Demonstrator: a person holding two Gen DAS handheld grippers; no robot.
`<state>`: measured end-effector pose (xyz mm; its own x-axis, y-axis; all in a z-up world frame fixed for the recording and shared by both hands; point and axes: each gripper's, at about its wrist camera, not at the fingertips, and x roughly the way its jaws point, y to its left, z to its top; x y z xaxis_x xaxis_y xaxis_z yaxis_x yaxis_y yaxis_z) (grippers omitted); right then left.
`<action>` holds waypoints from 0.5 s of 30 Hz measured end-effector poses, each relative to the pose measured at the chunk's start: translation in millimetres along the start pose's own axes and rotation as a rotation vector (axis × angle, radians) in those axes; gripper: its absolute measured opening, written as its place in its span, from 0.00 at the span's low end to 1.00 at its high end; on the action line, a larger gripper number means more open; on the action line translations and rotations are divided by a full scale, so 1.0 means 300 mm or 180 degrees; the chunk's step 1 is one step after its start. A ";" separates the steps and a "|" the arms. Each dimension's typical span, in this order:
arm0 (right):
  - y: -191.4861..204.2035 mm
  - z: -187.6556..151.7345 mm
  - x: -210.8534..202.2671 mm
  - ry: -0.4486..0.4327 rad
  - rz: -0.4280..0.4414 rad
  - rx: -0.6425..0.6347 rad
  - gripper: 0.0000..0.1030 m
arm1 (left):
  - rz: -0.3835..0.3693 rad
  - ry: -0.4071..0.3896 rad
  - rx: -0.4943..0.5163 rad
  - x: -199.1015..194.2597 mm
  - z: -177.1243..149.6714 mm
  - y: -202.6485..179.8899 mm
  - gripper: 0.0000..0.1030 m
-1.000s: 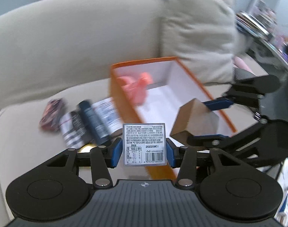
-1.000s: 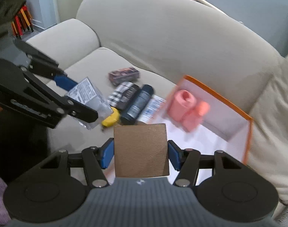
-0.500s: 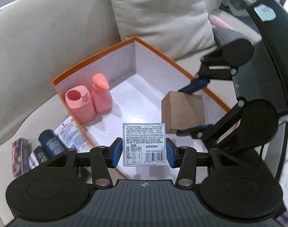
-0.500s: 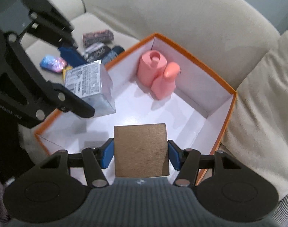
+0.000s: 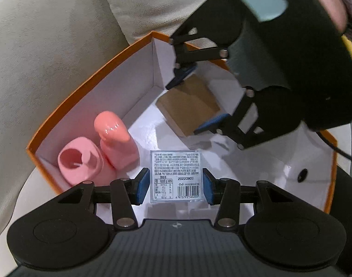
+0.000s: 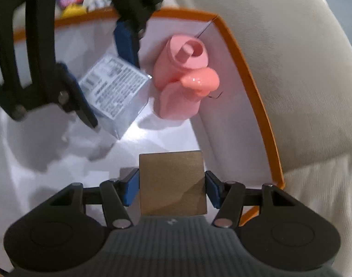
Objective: Organize rigid objects
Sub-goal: 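Carry the clear box with the left tool while the right tool carries the cube into the orange box, then release the cardboard cube with the right tool while the left tool drops the clear box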
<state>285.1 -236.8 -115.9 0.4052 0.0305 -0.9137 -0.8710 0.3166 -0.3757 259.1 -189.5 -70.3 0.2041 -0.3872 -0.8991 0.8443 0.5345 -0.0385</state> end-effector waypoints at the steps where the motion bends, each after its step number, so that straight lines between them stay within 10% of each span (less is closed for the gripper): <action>1: -0.008 -0.002 0.020 0.0015 -0.0012 -0.0059 0.59 | -0.0020 -0.0001 -0.0003 0.009 0.003 0.009 0.52; 15: -0.058 -0.050 0.100 -0.0093 -0.0254 -0.0176 0.60 | -0.0083 -0.0036 -0.0032 0.069 0.048 0.042 0.52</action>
<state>308.3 -255.5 -139.1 0.4813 0.0352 -0.8759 -0.8492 0.2663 -0.4559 281.2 -201.7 -83.1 0.1877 -0.4095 -0.8928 0.8444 0.5315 -0.0663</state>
